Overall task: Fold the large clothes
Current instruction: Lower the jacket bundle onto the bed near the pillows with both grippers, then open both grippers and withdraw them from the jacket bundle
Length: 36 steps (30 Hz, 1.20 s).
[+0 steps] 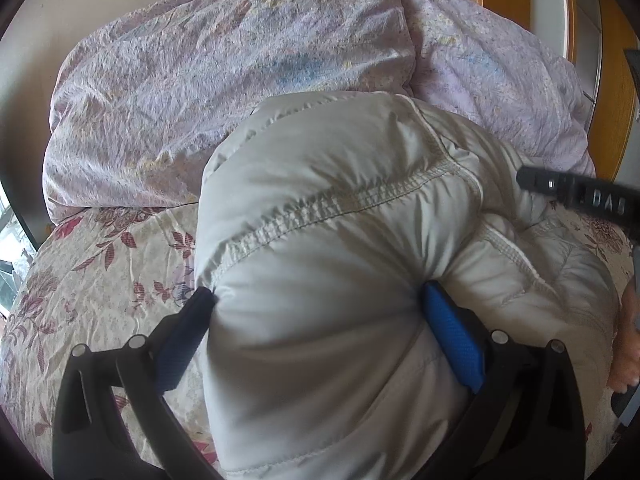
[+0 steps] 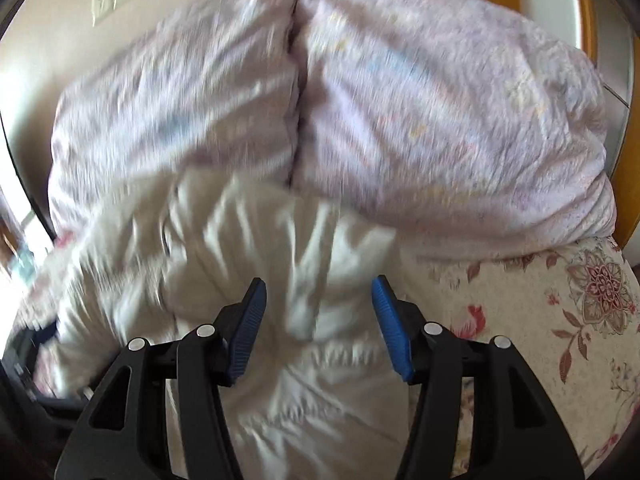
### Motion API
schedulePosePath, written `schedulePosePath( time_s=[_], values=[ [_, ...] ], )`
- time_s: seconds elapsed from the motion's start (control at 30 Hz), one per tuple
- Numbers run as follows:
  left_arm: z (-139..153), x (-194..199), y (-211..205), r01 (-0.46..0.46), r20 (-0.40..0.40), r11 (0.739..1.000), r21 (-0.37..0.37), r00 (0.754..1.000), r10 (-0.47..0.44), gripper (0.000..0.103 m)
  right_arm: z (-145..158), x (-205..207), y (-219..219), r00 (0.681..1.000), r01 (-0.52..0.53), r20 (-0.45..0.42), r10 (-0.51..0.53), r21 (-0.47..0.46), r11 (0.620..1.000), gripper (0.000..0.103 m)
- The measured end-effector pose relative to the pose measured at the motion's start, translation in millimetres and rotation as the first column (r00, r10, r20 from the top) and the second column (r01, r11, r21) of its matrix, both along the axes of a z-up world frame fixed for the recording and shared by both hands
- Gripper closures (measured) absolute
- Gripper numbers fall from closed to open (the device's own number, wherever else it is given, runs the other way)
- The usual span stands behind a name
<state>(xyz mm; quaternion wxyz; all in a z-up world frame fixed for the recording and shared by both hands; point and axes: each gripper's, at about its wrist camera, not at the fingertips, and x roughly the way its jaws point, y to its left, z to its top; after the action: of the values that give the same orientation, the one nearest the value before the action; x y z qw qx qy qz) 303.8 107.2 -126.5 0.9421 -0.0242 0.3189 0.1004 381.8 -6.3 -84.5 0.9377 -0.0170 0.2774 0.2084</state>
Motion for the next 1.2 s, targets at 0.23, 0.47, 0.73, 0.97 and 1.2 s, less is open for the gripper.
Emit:
schedulePosePath(
  time_s=[0.23,0.47,0.73,0.97,1.2],
  values=[
    [1.9,-0.2,-2.6,0.007,0.012,1.000,0.004,1.000,-0.007,0.002,-28.8,24.9,13.2,0.999,0.033,-0.007,-0.033,-0.077,0.997,0.042],
    [0.3,0.4,-6.5,-0.002,0.031,1.000,0.025,1.000,0.001,0.002,-41.6,27.2,13.6,0.998,0.063,0.000,-0.063,-0.104,0.993,0.034],
    [4.3,-2.8,-2.4,0.001,0.030,1.000,0.011,1.000,-0.002,0.002,-43.6,34.4,-14.0,0.988,0.080,-0.130,-0.083,-0.029,0.996,0.017],
    [25.9,-55.3,3.6,0.013,0.068,0.999,-0.047,0.998,-0.010,0.002,-32.3,-34.6,-81.2,0.993,0.066,-0.103,-0.060,0.054,0.996,0.016],
    [34.1,-134.6,-20.6,0.048,0.117,0.998,0.042,0.992,-0.053,0.002,-29.6,-92.7,-120.9,0.994,0.064,-0.088,-0.062,0.023,0.998,0.001]
  ],
)
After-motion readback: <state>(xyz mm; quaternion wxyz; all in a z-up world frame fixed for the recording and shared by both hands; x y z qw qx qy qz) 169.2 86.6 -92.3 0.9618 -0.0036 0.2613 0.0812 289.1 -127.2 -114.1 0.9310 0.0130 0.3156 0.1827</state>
